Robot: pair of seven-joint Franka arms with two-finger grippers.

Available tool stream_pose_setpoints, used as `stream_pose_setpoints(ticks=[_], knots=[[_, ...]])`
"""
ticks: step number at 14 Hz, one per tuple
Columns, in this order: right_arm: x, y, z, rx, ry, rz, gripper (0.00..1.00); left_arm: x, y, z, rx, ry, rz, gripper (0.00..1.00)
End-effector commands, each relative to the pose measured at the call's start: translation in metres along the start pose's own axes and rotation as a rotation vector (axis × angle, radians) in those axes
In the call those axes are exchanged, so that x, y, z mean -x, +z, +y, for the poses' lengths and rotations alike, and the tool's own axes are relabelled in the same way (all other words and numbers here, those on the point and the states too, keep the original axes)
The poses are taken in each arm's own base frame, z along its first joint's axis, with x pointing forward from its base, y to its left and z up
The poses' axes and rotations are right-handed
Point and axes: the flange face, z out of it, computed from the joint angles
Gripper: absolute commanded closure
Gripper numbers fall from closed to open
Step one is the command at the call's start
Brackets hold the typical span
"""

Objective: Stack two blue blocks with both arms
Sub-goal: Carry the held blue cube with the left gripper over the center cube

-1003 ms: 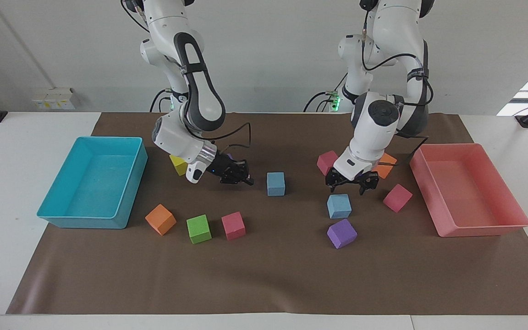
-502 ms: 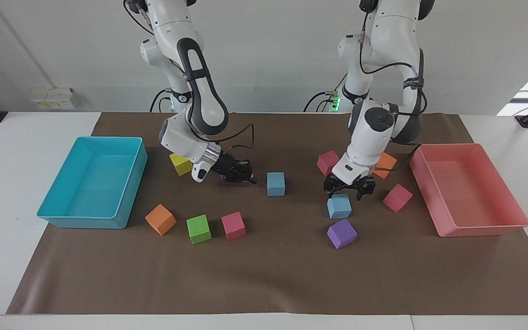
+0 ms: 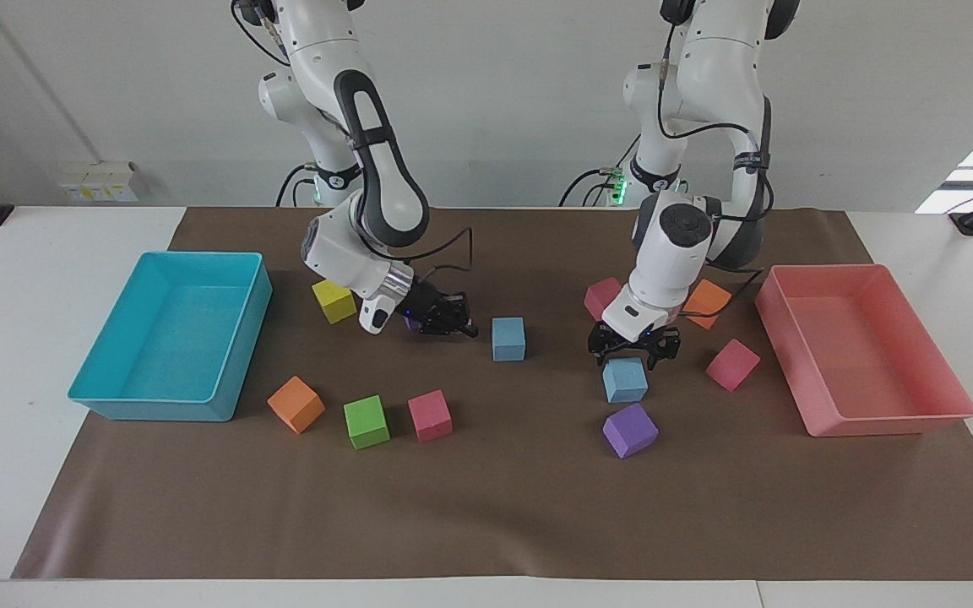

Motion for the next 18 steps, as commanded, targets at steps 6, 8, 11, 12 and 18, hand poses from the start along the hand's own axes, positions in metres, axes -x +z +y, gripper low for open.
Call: stream_pose_setpoints(ticks=[6, 8, 11, 12, 18], knots=[[0.003, 0.003, 0.003, 0.023, -0.029, 0.039, 1.00, 0.001, 0.021, 0.000, 0.002, -0.009, 0.041, 0.00], [0.003, 0.003, 0.003, 0.023, -0.029, 0.039, 1.00, 0.000, 0.021, -0.001, 0.002, -0.009, 0.046, 0.00], [0.003, 0.003, 0.003, 0.023, -0.029, 0.039, 1.00, -0.001, 0.020, -0.003, -0.004, -0.003, 0.049, 0.54], [0.002, 0.003, 0.002, 0.022, -0.030, 0.040, 1.00, -0.002, 0.019, -0.003, -0.003, -0.005, 0.050, 0.66], [0.003, 0.002, 0.003, 0.026, -0.029, 0.043, 1.00, -0.006, -0.019, -0.001, 0.005, -0.066, 0.091, 0.79]])
